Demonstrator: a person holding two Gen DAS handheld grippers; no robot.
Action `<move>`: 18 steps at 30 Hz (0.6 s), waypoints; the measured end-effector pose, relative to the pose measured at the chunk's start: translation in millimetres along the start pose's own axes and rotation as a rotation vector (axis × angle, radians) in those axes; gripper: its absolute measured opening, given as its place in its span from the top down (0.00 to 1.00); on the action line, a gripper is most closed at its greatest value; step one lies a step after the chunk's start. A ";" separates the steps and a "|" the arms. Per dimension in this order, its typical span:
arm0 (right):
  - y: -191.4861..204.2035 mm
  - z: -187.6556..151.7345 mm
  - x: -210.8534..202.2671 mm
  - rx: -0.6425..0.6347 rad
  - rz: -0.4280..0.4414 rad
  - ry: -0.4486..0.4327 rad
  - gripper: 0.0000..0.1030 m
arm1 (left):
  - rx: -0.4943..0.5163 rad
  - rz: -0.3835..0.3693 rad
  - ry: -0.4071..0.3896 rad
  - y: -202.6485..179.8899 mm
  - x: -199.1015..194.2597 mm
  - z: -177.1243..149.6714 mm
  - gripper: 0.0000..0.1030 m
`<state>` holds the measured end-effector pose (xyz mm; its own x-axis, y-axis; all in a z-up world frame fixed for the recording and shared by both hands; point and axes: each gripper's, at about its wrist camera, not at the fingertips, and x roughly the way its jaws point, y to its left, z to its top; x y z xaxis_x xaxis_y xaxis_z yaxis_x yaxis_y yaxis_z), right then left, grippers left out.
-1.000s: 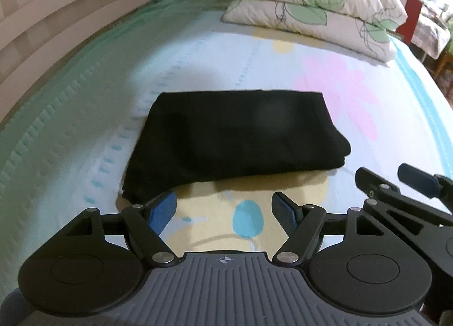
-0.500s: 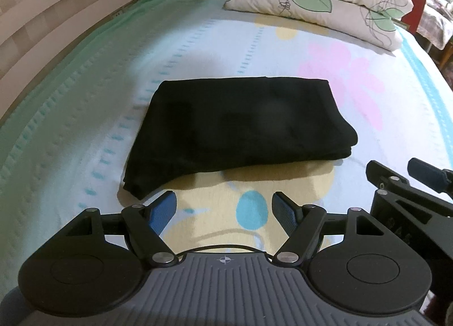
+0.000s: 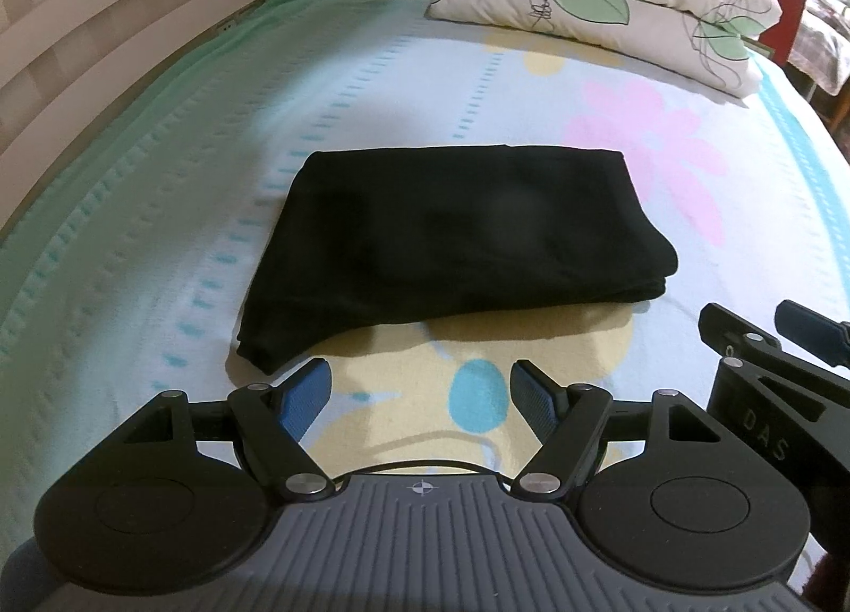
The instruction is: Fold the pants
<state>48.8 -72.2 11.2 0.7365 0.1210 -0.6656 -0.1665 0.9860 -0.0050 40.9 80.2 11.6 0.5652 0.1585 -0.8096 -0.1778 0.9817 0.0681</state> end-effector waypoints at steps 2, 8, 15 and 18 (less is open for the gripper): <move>0.0 0.2 0.1 0.000 0.001 0.000 0.49 | 0.000 0.000 -0.001 0.1 -0.2 0.1 0.29; -0.2 0.5 -0.2 0.002 0.001 -0.004 0.49 | 0.001 0.012 0.001 -0.5 0.2 0.3 0.29; 0.8 0.5 -0.6 0.005 0.001 -0.006 0.49 | -0.008 0.032 -0.013 0.4 -1.1 0.1 0.29; 1.4 0.5 -0.8 0.003 0.001 -0.005 0.49 | -0.011 0.025 -0.016 1.2 -2.0 0.1 0.29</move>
<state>48.3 -70.8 12.1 0.7397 0.1230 -0.6616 -0.1655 0.9862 -0.0016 39.6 81.1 13.4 0.5734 0.1852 -0.7980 -0.2009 0.9762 0.0822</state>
